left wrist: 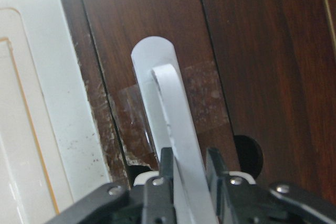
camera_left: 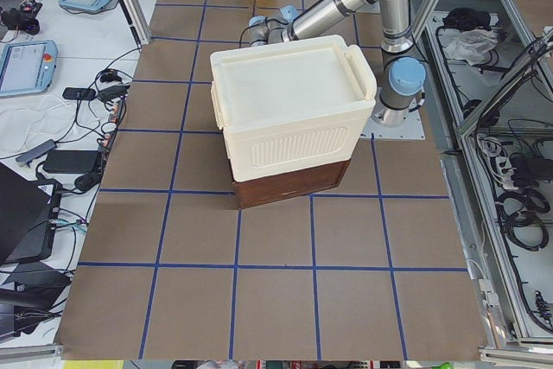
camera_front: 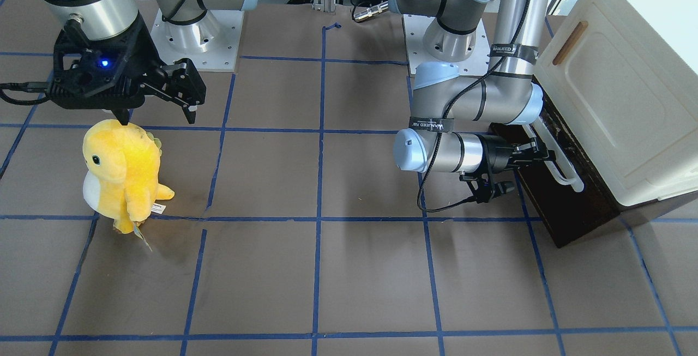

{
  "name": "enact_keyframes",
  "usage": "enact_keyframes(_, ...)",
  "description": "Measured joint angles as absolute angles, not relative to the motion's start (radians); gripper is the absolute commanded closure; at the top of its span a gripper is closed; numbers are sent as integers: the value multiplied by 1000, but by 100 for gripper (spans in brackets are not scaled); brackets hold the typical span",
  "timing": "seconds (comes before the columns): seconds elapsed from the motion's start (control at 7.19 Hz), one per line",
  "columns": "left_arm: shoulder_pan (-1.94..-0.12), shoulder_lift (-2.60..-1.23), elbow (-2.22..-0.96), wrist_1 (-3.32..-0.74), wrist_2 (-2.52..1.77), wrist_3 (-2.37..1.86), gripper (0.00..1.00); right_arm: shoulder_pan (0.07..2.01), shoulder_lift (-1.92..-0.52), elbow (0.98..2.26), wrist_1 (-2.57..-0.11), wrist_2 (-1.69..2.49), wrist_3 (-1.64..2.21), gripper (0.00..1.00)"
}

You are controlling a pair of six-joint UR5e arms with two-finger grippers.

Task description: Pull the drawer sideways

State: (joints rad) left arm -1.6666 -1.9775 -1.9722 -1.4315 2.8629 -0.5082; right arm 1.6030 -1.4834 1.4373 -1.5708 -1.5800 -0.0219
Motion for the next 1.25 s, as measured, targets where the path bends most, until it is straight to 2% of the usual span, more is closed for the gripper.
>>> enact_keyframes(1.25, -1683, -1974, -1970, -1430, 2862, -499, 68, 1603, -1483, 1437, -1571, -1580, -21, 0)
